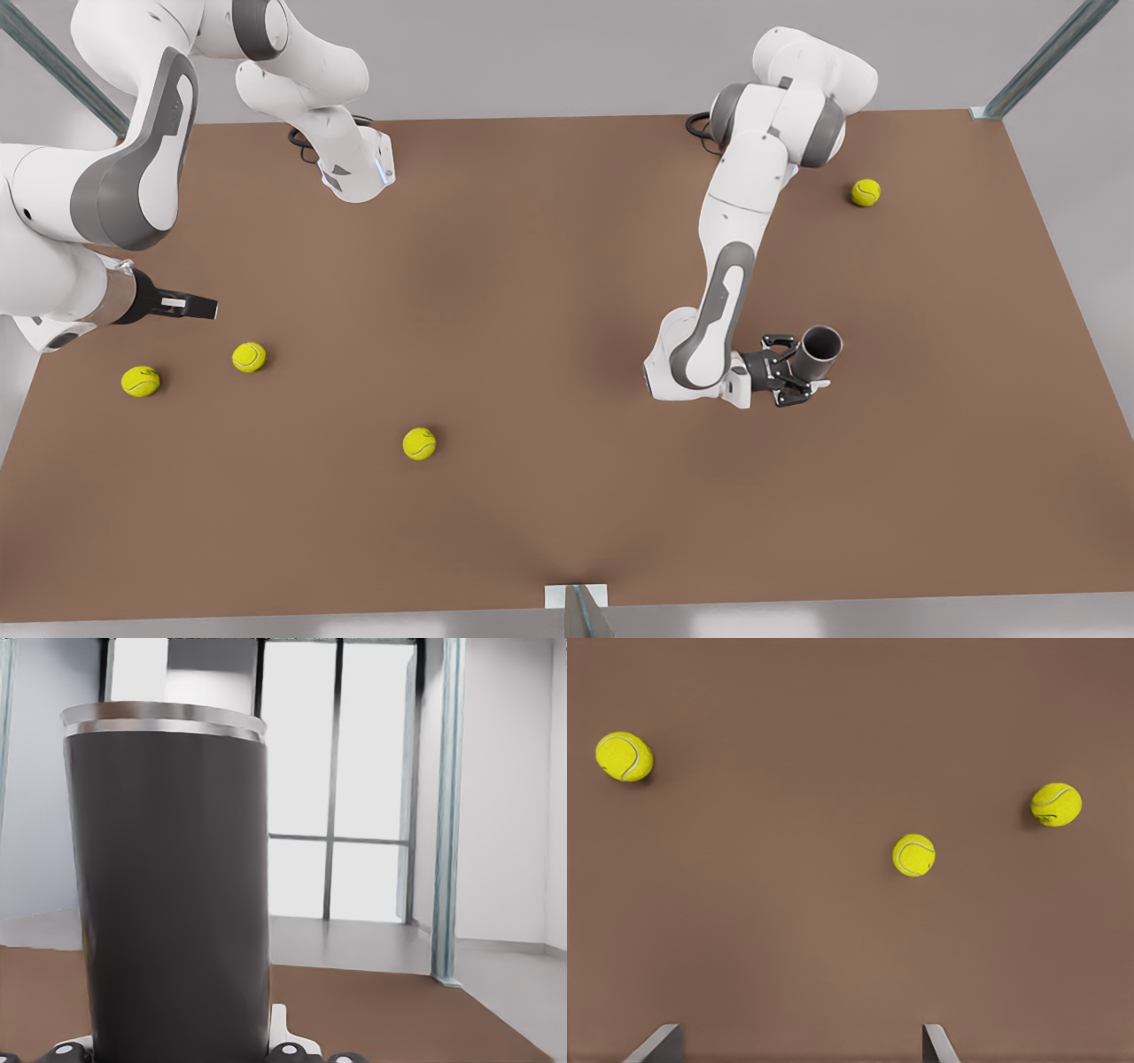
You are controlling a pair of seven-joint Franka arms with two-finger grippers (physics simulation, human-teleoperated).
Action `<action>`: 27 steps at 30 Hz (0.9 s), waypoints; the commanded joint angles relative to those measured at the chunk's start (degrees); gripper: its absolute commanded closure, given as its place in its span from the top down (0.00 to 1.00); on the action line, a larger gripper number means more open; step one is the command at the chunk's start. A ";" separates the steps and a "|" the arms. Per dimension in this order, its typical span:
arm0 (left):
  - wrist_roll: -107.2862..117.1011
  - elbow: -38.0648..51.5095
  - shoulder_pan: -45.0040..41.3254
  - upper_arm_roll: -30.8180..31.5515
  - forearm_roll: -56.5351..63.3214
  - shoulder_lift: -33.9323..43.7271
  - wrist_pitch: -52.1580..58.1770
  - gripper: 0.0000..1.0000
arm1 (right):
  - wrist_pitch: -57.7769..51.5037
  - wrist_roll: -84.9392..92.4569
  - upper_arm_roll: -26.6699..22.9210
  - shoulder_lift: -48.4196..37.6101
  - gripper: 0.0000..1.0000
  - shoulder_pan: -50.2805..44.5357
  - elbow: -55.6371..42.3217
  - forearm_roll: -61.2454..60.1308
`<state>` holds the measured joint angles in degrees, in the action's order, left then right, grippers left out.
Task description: Put the tennis tube upright
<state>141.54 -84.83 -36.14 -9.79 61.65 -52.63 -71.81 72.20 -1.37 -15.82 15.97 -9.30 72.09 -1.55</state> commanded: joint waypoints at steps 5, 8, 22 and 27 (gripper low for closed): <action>-9.35 0.11 -0.34 0.56 0.14 0.07 0.10 0.78 | 0.05 0.31 -0.09 -0.07 1.00 0.07 0.06 -0.03; -8.82 0.46 -0.34 0.56 0.14 -0.72 0.10 0.80 | 0.05 0.31 -0.09 -0.07 1.00 0.07 0.06 -0.03; -12.51 4.14 -5.34 0.91 -5.13 -0.28 1.94 1.00 | 0.05 2.34 -0.35 0.37 1.00 0.25 -0.02 -0.03; -60.30 24.45 -2.72 11.37 -34.30 8.41 -6.57 1.00 | 0.05 2.34 -0.35 0.29 1.00 0.16 -0.11 -0.12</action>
<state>125.97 -61.86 -39.29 1.35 40.75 -45.96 -71.80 72.27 -0.13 -16.13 16.39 -9.14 72.03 -1.63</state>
